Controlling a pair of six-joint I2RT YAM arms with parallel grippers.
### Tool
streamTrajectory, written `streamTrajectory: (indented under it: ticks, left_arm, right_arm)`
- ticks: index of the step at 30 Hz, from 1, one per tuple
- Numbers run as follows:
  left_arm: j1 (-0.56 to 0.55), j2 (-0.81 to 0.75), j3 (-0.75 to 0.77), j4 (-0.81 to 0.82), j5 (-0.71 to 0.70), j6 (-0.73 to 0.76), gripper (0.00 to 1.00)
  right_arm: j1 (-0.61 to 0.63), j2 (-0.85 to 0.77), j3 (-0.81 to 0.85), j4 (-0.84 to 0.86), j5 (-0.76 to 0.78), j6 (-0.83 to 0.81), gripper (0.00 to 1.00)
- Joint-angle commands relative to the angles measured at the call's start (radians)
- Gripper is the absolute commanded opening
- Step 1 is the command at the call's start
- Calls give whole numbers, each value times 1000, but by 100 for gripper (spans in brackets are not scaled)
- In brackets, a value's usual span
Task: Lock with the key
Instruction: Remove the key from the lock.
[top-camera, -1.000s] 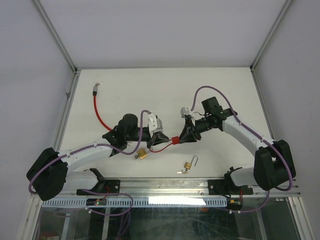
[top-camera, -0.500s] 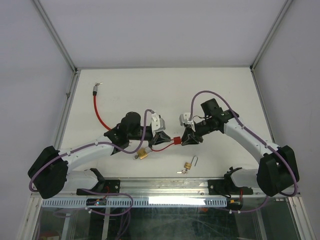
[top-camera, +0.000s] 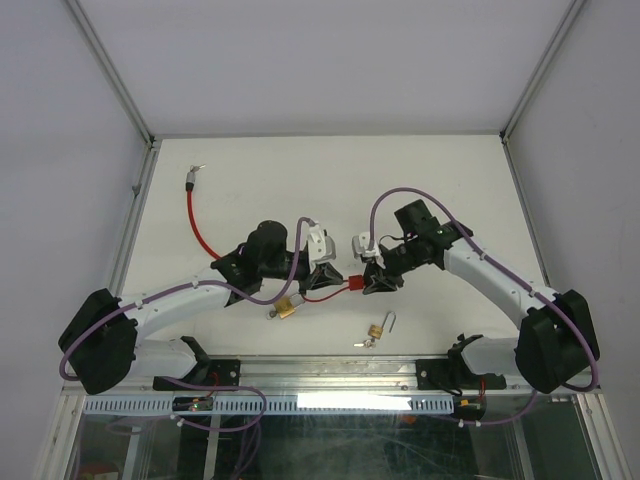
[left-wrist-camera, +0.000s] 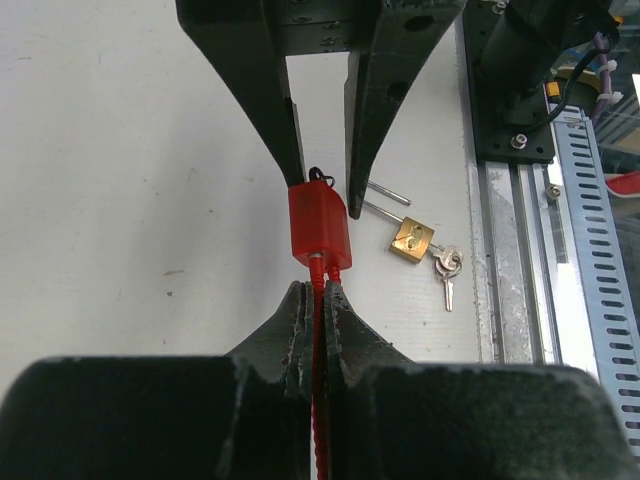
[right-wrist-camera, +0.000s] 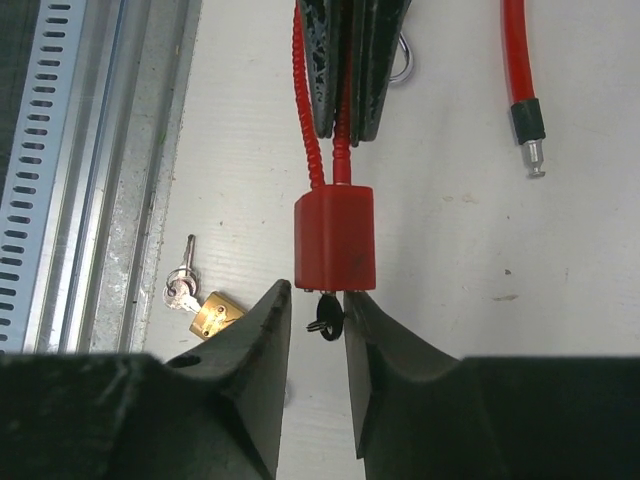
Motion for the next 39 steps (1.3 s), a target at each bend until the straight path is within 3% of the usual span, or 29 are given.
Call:
streamTrajectory:
  ticks: [1,6,9,16,18,24,27,33,37,39]
  left_arm:
    - [-19,-5,65,32,3,37,0]
    - [-23,-13,63,20,4,49,0]
    - [-27,-9,67,10,3,55,0]
    - [-27,5,74,7,0,47,2]
    - [-26,6,71,6,6,35,13]
    - [-27,12,54,-9,-36,16,64]
    - [-28,39,63,-46,-42,33,79]
    - [-29,121,103,-89,-38,3,85]
    - [-32,140,105,-93,-41,-14,79]
    - [-33,141,106,-95,-45,-24,72]
  right_arm:
    - [8,-28,52,17,-15,14,30]
    - [8,-22,67,-9,-35,-7,8]
    - [8,-24,66,-20,-16,-25,0]
    - [14,-29,71,-55,-17,-73,0]
    - [14,-39,72,-43,-13,-63,0]
    - [14,-83,46,11,4,-22,0]
    - [14,-93,41,21,24,-14,0]
    - [14,-104,29,60,67,10,0]
    - [15,-105,27,68,82,29,0]
    - [15,-106,26,72,85,34,0]
